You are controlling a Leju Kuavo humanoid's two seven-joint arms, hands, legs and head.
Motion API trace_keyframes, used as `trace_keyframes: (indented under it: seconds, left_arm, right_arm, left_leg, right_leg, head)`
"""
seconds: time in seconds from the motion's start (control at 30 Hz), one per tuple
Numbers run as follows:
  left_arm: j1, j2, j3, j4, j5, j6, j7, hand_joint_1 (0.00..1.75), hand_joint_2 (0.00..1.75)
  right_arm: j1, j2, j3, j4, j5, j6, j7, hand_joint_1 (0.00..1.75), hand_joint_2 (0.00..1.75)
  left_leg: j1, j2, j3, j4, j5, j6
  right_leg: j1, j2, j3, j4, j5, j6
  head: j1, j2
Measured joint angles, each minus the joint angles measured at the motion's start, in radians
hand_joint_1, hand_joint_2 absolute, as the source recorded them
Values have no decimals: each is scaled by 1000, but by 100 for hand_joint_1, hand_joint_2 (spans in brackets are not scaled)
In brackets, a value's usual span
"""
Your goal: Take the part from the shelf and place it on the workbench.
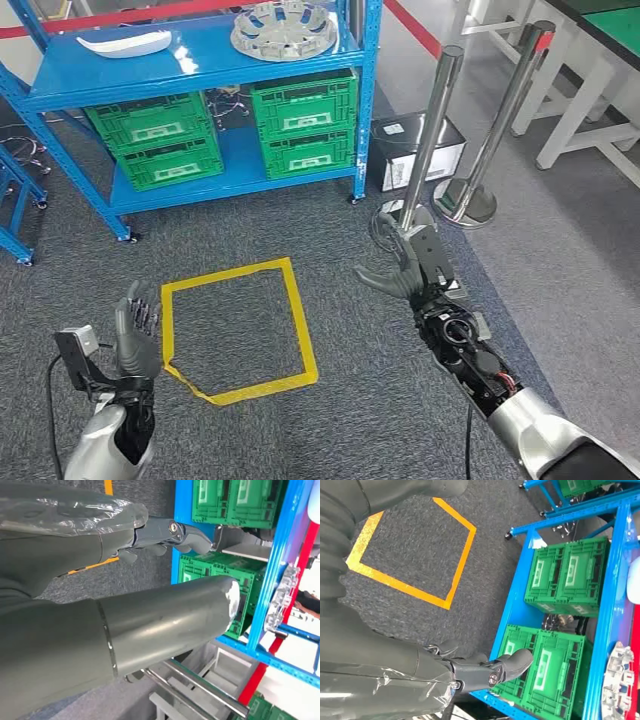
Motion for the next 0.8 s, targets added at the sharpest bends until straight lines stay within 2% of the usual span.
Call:
trace_keyframes:
  seconds: [0.27,0.47,0.8]
  left_arm:
    - [-18,-10,-28,-9,-34,-33,5,0,0]
    - [-55,-29,-41,-7,-37,-46,0,0,0]
    - [-69,-43,-53,1,-50,-71,-22,0,0]
  right_arm:
    - [35,-36,-9,-64,-17,-67,22,0,175]
    - [54,-48,-28,-89,-31,-77,25,0,175]
    - [64,-52,-42,-109,-21,-91,19,0,175]
  left_leg:
    - [0,0,0,1,0,0]
    - [0,0,-1,1,0,0]
    - [0,0,-1,1,0,0]
  right_leg:
    - [0,0,0,0,0,0]
    - [0,0,0,0,1,1]
    - [0,0,-1,0,1,1]
  head:
    - [0,0]
    - [0,0]
    - [0,0]
